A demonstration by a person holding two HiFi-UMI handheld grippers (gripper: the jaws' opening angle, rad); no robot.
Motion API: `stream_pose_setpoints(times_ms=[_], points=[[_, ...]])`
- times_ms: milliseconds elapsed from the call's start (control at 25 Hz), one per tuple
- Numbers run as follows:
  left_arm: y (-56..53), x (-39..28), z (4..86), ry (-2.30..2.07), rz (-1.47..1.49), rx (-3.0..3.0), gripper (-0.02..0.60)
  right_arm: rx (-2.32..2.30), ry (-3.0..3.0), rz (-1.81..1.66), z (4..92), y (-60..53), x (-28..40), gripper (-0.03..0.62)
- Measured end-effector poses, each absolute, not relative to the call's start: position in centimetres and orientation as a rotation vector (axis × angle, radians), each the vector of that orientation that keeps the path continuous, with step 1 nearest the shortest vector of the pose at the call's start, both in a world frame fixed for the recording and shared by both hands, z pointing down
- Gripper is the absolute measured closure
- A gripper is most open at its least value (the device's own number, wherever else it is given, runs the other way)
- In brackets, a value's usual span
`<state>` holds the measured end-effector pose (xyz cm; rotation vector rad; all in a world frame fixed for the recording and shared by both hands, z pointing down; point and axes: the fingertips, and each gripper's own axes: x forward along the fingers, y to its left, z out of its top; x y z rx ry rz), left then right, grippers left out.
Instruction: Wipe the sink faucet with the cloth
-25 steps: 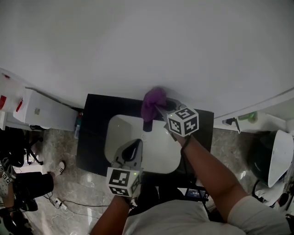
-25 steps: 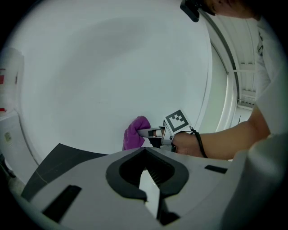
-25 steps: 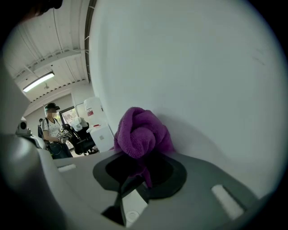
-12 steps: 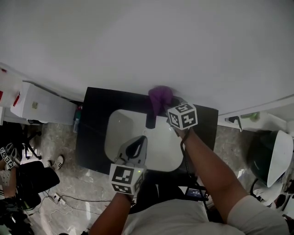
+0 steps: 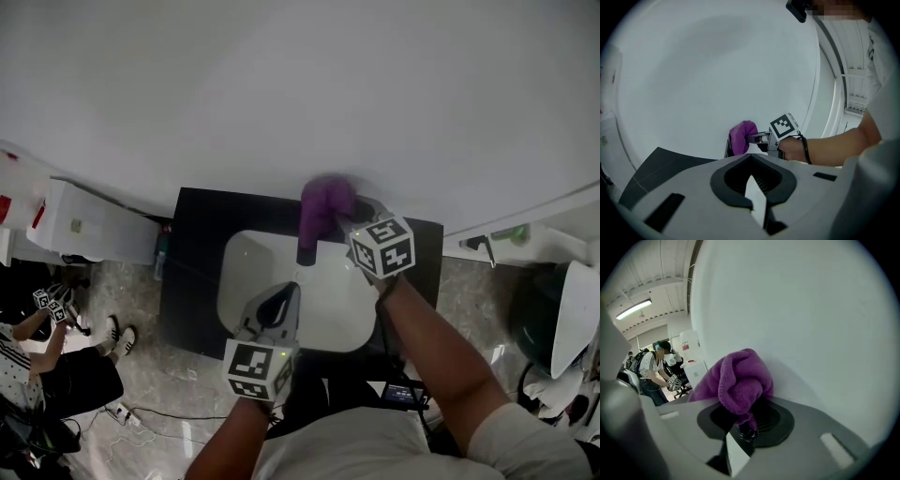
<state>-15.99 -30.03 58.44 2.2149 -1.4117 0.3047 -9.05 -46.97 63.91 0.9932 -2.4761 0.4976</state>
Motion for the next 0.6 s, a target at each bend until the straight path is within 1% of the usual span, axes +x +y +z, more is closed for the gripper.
stream_pose_setpoints(times_ms=[80, 280, 360, 440, 600], points=[[-30.0, -16.0, 58.3, -1.415, 0.300, 2.210, 0.577, 0.981, -2.455, 0.494, 64.3, -47.0, -9.5, 0.511], [-30.1, -15.8, 58.3, -1.420, 0.301, 2.221, 0.577, 0.896, -2.325, 0.634, 72.1, -47.1, -10.0, 0.513], [-29.9, -15.7, 58.5, -1.420, 0.302, 2.214, 0.577, 0.868, -2.298, 0.640, 73.3, -46.6, -9.9, 0.513], [-29.8, -15.7, 58.4, -1.416, 0.295, 2.211, 0.577, 0.891, -2.319, 0.603, 71.7, -46.5, -9.5, 0.511], [-30.0, -15.7, 58.0, -1.419, 0.283, 2.221, 0.577, 0.948, -2.427, 0.510, 65.2, -46.7, -9.4, 0.511]])
